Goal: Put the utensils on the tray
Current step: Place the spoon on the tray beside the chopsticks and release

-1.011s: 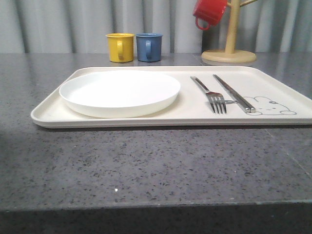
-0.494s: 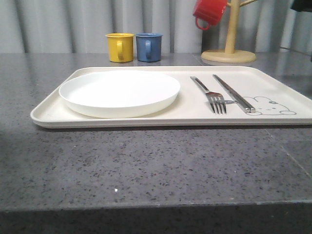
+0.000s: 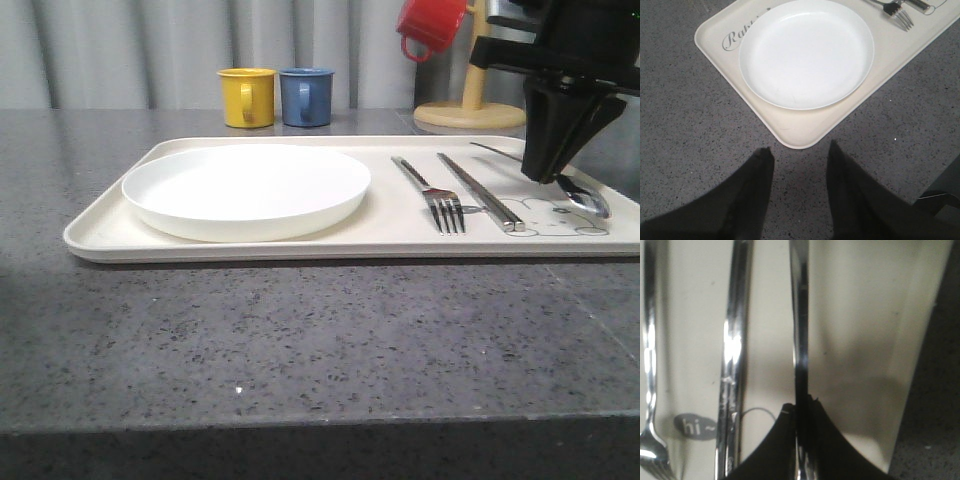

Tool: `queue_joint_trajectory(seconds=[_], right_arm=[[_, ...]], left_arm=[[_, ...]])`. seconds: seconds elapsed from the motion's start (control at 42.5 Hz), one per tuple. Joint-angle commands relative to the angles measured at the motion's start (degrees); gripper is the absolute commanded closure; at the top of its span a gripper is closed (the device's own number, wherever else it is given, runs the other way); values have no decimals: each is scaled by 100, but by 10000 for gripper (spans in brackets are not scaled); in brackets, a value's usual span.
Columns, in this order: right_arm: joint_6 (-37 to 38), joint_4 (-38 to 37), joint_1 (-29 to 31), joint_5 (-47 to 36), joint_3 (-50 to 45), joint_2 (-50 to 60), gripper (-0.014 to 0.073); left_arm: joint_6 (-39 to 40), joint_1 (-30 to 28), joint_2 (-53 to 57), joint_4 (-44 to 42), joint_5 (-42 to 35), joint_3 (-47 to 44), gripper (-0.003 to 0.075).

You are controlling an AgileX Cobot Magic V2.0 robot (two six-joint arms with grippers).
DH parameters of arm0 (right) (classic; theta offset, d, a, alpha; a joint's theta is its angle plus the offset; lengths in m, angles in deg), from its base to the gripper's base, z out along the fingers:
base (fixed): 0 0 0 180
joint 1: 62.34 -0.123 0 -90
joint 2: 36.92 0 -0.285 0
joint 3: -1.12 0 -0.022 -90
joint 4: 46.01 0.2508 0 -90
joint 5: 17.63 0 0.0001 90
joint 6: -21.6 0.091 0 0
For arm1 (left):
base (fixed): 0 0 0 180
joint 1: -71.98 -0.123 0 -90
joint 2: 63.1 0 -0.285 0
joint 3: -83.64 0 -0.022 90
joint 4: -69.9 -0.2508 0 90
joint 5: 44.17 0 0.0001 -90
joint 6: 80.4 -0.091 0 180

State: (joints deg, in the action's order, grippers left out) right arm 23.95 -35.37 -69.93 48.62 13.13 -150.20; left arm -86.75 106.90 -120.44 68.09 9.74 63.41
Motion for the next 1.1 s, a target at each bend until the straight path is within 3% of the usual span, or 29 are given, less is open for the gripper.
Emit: queue_joint_trajectory(seconds=[0.0,0.165,0.259,0.447,0.611,0.846,1.081], right_arm=[[207,-55,15,-220,174,179,543],[207,-55,15,-235,174,70,354],[189,-63,15,-322,174,172,295],[-172,-118,-14,-246,168,930,294],[-703,-273,-404,-158,-153,1873,294],[-703,-746,-1011,-169,-1212,3329,329],[-703,-753,-1023,-307,-2387,4728,337]], left_arm=[[84,23,39,30,-353,159,462],[84,23,39,30,-353,159,462],[84,23,39,30,-353,159,462],[84,23,39,30,-353,159,462],[84,23,39,30,-342,159,462],[84,-8,39,30,-339,159,462],[84,-8,39,30,-315,159,462]])
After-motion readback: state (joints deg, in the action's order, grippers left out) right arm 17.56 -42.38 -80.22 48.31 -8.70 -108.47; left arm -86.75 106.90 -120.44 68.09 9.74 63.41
